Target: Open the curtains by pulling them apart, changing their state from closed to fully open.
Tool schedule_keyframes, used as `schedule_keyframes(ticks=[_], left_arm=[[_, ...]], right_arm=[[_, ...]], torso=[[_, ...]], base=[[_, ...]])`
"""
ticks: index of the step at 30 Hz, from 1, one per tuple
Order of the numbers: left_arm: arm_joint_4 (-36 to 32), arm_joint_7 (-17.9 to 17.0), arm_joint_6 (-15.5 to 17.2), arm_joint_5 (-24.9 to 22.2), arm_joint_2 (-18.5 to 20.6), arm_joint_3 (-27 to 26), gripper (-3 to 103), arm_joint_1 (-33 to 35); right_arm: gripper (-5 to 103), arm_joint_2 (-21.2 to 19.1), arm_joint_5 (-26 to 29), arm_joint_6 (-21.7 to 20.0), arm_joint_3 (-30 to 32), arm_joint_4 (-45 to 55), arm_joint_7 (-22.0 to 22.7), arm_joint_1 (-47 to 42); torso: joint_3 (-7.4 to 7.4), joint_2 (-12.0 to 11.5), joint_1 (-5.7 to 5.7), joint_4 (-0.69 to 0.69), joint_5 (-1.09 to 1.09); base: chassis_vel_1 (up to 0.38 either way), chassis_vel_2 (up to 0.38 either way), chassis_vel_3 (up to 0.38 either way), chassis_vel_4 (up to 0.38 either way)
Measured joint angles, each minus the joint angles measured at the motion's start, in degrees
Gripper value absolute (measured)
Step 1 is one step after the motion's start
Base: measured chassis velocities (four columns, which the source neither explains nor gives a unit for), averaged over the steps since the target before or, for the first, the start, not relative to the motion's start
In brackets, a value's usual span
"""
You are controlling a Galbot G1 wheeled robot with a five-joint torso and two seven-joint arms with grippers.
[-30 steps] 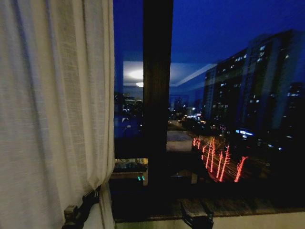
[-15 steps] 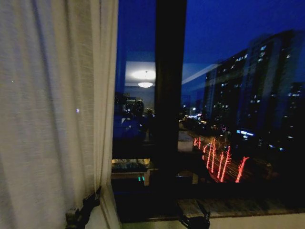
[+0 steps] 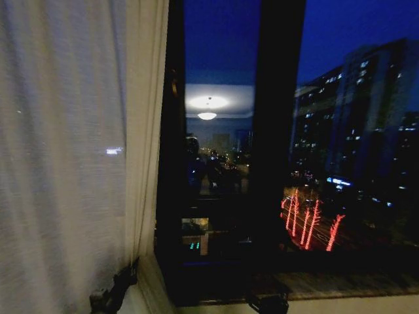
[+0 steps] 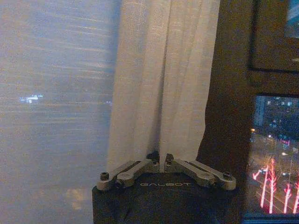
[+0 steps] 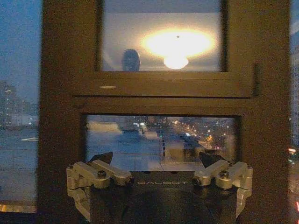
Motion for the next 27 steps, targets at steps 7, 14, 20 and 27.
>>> schedule_keyframes(ticks=[7,14,20,27], left_arm=[[-0.8,0.0,0.0,0.2,0.1,-0.7,0,1.2],[-1.4,0.0,-0.3,0.3,0.1,-1.2,0,2.3],[-1.9,0.0,-0.5,0.4,-0.1,-1.5,0,2.7],[-2.3,0.0,-0.8,0.8,-0.4,-1.8,0,3.6]], right_arm=[[100,0.0,0.0,0.1,0.0,0.2,0.0,-0.3],[100,0.0,-0.1,0.1,0.0,0.8,0.0,-0.8],[100,0.0,-0.1,0.1,0.0,1.3,0.0,-1.2],[100,0.0,-0.2,0.3,-0.1,1.6,-0.1,-1.7]], torso=[[0.00,0.0,0.00,0.00,-0.02],[0.00,0.0,-0.01,-0.03,0.01],[0.00,0.0,-0.01,0.00,0.01],[0.00,0.0,0.00,0.00,0.00]], base=[[0.314,0.294,-0.300,-0.292],[0.230,0.218,-0.223,-0.237],[0.252,0.234,-0.240,-0.239],[0.275,0.274,-0.269,-0.273]])
